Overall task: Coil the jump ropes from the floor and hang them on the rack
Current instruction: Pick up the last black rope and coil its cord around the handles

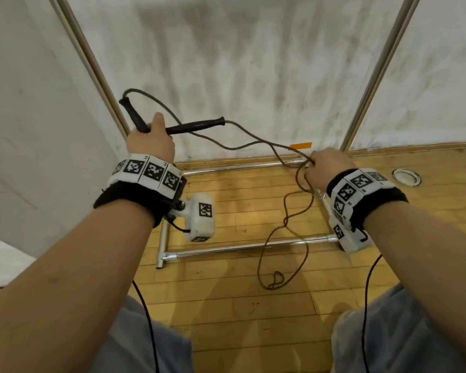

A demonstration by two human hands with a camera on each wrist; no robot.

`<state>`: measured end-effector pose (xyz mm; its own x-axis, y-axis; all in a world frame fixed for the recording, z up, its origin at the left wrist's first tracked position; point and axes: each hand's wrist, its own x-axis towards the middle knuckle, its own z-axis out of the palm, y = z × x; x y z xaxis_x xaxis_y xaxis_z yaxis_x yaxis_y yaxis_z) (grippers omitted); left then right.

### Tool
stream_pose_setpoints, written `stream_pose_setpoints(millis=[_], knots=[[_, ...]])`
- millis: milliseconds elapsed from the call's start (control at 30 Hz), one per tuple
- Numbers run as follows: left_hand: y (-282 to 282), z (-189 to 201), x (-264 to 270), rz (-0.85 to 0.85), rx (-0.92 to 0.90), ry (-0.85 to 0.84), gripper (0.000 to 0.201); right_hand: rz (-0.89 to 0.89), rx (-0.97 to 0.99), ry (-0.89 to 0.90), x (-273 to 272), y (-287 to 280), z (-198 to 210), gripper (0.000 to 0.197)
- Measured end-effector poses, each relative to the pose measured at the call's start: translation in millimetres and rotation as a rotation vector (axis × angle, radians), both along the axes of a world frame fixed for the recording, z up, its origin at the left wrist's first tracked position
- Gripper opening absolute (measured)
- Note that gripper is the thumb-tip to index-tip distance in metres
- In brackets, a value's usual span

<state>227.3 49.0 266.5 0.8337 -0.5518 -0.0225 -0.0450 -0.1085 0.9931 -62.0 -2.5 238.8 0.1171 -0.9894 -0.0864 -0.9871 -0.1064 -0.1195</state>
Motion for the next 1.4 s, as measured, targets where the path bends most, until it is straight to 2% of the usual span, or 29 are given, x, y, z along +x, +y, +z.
stream_pose_setpoints(millis=[233,333,433,500,567,700,767,833,900,967,1033,1133,1167,1267,1333,1400], knots=[[1.0,-2.2,-3.5,-0.03,0.009,0.226,0.041,-0.007,0.009,-0.444,11.0,2.3,4.3,0.032],[1.0,-0.4,-17.7,-0.169,-0.055,0.321,0.029,-0.055,0.023,-0.696,13.2,2.5,7.1,0.032],[2.9,4.3,-29.6,-0.29,-0.107,0.344,0.017,-0.06,-0.027,-0.795,17.6,2.1,11.6,0.032],[6.1,5.4,-33.1,-0.342,-0.095,0.325,0.015,-0.072,-0.087,-0.819,19.0,1.4,14.2,0.035],[8.6,4.8,-34.8,-0.398,-0.03,0.259,0.017,-0.09,-0.137,-0.923,19.6,0.9,17.7,0.032],[12.3,0.9,-37.4,-0.536,0.213,0.01,0.024,-0.122,-0.217,-1.189,20.3,0.4,29.5,0.022],[13.4,-3.5,-38.0,-0.521,0.355,-0.196,0.029,-0.082,-0.233,-1.193,19.0,0.2,32.5,0.02],[11.8,-6.5,-36.5,-0.453,0.398,-0.323,0.035,-0.036,-0.247,-1.15,18.1,1.3,33.7,0.019],[8.8,-5.7,-34.8,-0.379,0.34,-0.304,0.035,0.013,-0.235,-1.169,17.9,2.4,35.2,0.019],[7.1,-3.5,-35.3,-0.353,0.248,-0.216,0.029,0.091,-0.21,-1.171,18.0,5.5,39.7,0.019],[8.9,-1.7,-39.3,-0.43,0.171,-0.144,0.023,0.204,-0.189,-1.073,20.0,10.0,45.0,0.02],[14.6,-0.2,-50.5,-0.642,0.062,-0.112,0.013,0.346,-0.193,-0.889,26.7,18.7,47.1,0.022],[15.9,0.9,-54.4,-0.704,0.041,-0.118,0.017,0.364,-0.196,-0.886,30.0,21.1,47.2,0.024],[18.5,1.4,-69.2,-0.873,0.039,-0.102,0.043,0.394,-0.217,-0.958,39.5,27.4,51.2,0.031],[19.0,-1.0,-78.5,-0.936,0.066,-0.162,0.04,0.395,-0.205,-1.014,43.3,29.2,53.6,0.029],[17.4,-4.4,-82.0,-0.933,0.095,-0.224,0.026,0.394,-0.168,-1.074,44.8,31.2,55.8,0.025]])
